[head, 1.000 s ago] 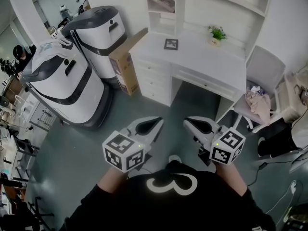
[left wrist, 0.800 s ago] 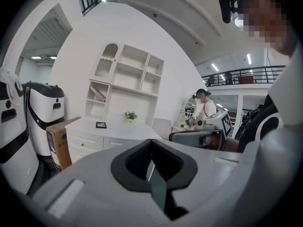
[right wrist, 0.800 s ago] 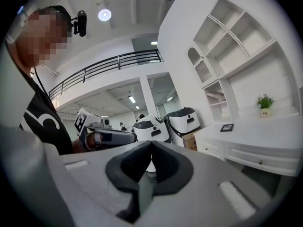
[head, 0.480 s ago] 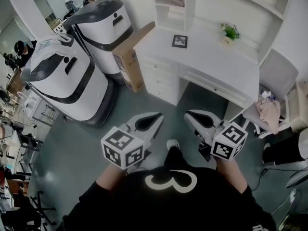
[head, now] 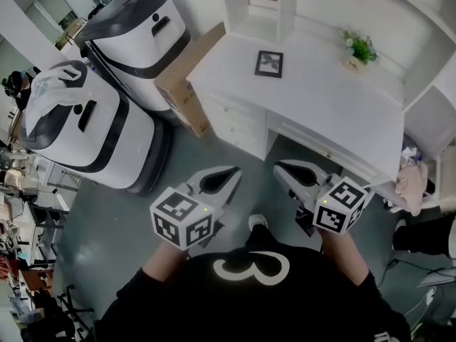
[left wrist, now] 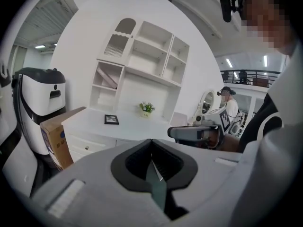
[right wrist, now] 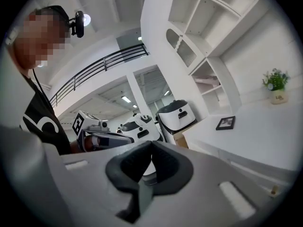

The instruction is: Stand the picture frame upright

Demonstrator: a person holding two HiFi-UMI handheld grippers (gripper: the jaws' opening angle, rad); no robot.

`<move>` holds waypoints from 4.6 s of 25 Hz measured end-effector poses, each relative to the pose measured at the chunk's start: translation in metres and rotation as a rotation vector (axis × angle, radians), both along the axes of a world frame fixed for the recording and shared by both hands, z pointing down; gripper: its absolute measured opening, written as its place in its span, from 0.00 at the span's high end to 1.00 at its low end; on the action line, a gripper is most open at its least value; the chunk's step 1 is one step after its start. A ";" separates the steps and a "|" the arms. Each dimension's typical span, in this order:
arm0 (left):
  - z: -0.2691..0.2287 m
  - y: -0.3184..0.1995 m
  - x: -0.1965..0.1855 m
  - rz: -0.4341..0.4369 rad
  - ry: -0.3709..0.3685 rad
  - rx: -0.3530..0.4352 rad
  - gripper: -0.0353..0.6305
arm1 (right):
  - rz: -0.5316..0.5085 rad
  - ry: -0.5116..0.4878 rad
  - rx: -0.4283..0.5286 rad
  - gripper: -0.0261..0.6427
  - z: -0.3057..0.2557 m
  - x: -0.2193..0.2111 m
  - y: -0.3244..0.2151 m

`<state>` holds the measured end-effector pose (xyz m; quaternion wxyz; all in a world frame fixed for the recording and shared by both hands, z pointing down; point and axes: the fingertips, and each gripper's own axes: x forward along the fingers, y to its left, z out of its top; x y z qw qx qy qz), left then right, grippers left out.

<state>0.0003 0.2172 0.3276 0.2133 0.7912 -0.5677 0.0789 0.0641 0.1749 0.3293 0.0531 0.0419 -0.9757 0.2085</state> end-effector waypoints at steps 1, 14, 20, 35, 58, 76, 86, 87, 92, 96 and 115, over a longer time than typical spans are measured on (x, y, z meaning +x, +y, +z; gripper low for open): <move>0.001 -0.018 -0.006 -0.001 -0.001 -0.005 0.93 | 0.002 0.002 -0.007 0.96 0.002 -0.006 -0.017; -0.001 -0.148 -0.055 0.000 0.014 0.014 0.93 | 0.040 0.019 -0.001 0.96 -0.003 -0.049 -0.151; 0.011 -0.185 -0.080 0.018 0.051 -0.007 0.93 | 0.092 0.059 -0.016 0.96 0.010 -0.063 -0.192; 0.045 -0.349 -0.152 0.125 0.023 -0.122 0.93 | 0.269 0.089 -0.087 0.96 0.022 -0.107 -0.331; 0.181 -0.518 -0.196 0.146 -0.075 -0.416 0.74 | 0.429 0.133 -0.211 0.96 0.071 -0.104 -0.421; 0.227 -0.544 -0.199 0.115 -0.134 -0.541 0.75 | 0.476 0.128 -0.236 0.96 0.083 -0.106 -0.432; 0.227 -0.536 -0.195 0.105 -0.132 -0.553 0.79 | 0.485 0.110 -0.247 0.96 0.085 -0.102 -0.420; 0.227 -0.533 -0.194 0.101 -0.133 -0.553 0.79 | 0.485 0.111 -0.248 0.96 0.086 -0.101 -0.417; 0.225 -0.511 -0.186 0.097 -0.140 -0.557 0.80 | 0.492 0.106 -0.250 0.96 0.083 -0.090 -0.395; 0.226 -0.488 -0.174 0.089 -0.121 -0.570 0.81 | 0.488 0.115 -0.252 0.96 0.083 -0.078 -0.374; 0.225 -0.385 -0.149 0.071 -0.099 -0.566 0.81 | 0.492 0.110 -0.236 0.96 0.076 -0.054 -0.271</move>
